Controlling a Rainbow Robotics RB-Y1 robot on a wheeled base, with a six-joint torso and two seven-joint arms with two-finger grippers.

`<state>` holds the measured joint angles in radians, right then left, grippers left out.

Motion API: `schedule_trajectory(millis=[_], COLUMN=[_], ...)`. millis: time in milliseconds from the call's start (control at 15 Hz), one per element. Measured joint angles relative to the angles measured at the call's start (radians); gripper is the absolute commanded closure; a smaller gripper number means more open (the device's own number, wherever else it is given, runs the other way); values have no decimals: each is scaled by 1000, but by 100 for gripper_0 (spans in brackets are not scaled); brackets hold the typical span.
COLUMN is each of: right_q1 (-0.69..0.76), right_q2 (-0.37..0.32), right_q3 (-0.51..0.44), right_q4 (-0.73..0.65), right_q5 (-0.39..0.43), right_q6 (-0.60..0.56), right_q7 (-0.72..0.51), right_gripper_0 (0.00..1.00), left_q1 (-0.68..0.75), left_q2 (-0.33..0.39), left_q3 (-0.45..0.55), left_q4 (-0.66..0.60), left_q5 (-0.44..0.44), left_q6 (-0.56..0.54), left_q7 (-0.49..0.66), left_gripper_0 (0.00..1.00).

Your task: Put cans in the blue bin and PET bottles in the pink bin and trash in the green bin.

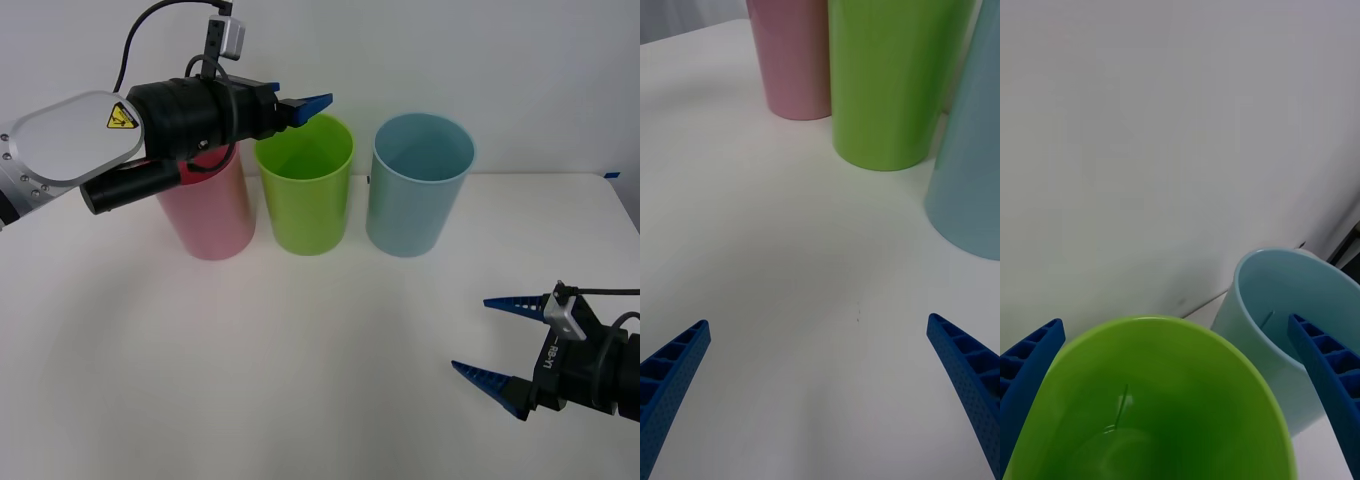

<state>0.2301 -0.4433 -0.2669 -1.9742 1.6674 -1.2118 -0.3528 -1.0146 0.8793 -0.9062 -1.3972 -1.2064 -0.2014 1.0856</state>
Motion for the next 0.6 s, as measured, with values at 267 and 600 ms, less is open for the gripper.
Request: schedule_trajectory(millis=[267, 600], right_q1=[0, 0], right_q2=[0, 0], right_q3=[0, 0], right_q4=[0, 0], right_q5=[0, 0], right_q6=[0, 0], right_q7=[0, 0], right_gripper_0=[0, 0], left_q1=[205, 567], left_q2=[99, 150], left_q3=[205, 618], left_q4=[-261, -521], left_q5=[27, 2], left_q6=[26, -162], left_q7=[-15, -10], left_gripper_0=[0, 0])
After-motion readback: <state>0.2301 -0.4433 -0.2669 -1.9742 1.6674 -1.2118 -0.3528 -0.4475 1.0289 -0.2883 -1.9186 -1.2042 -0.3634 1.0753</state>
